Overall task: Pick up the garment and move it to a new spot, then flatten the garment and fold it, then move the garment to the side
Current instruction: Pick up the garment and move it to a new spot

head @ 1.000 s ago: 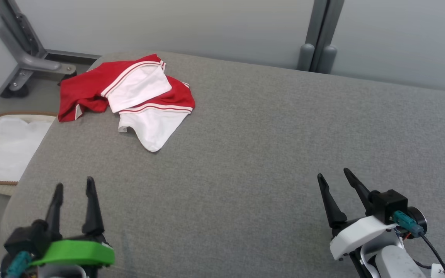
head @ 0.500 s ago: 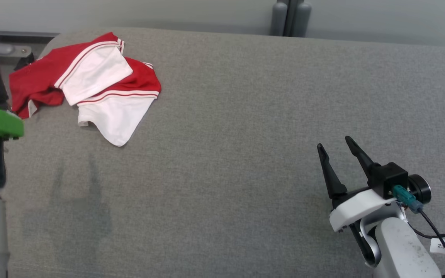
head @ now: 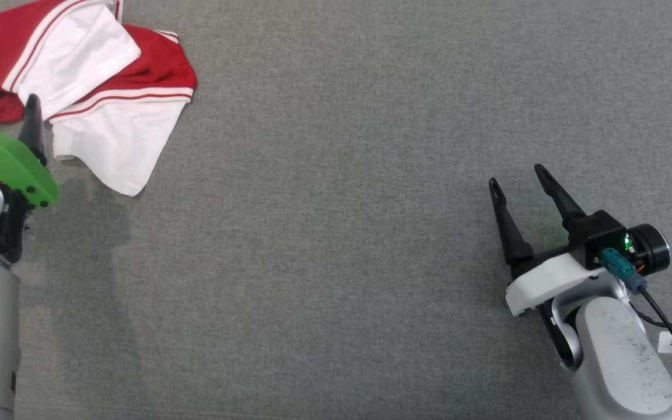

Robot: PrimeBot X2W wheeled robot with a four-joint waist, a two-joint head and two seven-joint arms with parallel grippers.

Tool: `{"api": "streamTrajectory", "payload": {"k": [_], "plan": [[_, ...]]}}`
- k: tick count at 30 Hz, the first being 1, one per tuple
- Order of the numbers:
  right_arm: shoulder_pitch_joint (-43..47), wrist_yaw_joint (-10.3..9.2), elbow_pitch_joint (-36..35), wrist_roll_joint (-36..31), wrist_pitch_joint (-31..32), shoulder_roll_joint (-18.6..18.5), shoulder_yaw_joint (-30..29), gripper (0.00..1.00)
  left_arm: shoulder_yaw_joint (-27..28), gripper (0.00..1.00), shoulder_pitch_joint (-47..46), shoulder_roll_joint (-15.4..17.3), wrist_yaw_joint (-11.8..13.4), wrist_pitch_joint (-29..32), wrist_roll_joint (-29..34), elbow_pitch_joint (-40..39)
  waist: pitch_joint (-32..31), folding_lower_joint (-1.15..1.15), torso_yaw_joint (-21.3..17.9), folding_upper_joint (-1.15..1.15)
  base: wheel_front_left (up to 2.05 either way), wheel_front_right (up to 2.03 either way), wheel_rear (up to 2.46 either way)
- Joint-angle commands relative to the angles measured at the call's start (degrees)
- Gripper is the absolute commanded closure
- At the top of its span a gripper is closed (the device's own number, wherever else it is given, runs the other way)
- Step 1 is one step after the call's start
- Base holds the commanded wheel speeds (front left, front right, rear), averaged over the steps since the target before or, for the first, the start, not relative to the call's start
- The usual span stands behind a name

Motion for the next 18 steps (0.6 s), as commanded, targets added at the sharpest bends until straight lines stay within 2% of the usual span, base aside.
{"api": "streamTrajectory", "payload": {"k": [1,10,11,13,14,15,16,18], "plan": [[-0.6,-0.08,-0.5,-0.6,0.2,-0.2,-0.2,0.0,-0.8,0.0,-1.1,-0.2,-0.2,0.9,-0.7,0.5,2.7,0.0,-0.4,0.0,0.0,0.0,0.0],[0.0,-0.08,-2.5,-1.8,1.2,-0.2,-1.3,0.0,-5.0,0.0,-1.6,-0.8,-0.2,7.4,-5.7,4.9,4.6,0.0,-0.1,0.0,0.0,0.0,0.0],[0.1,-0.08,-2.7,-1.9,1.3,-0.2,-1.3,0.0,-5.5,0.12,-1.6,-0.7,-0.2,8.0,-6.0,5.0,4.7,0.0,-0.1,0.0,0.0,0.0,0.0],[0.2,-0.08,-3.1,-2.0,1.4,-0.2,-1.3,0.0,-6.1,0.54,-1.6,-0.6,-0.3,8.9,-6.8,5.2,4.9,0.0,-0.2,0.0,0.0,0.0,0.0],[0.1,-0.08,-3.2,-2.0,1.4,-0.2,-1.4,0.0,-6.4,0.66,-1.5,-0.6,-0.3,9.4,-7.2,5.3,5.0,0.0,-0.2,0.0,0.0,0.0,0.0],[0.1,-0.08,-3.3,-2.1,1.5,-0.2,-1.4,0.0,-6.6,0.97,-1.4,-0.6,-0.3,9.7,-7.7,5.3,5.0,0.0,-0.3,0.0,0.0,0.0,0.0],[0.0,-0.08,-3.3,-2.0,1.5,-0.2,-1.4,0.0,-6.9,1.0,-1.1,-0.7,-0.3,10.2,-8.5,5.3,4.9,0.0,-0.3,0.0,0.0,0.0,0.0],[-0.2,-0.08,-3.3,-1.9,1.5,-0.2,-1.4,0.0,-7.3,1.0,-0.7,-0.4,-0.2,10.8,-9.4,5.4,4.8,0.0,-0.4,0.0,0.0,0.0,0.0]]}}
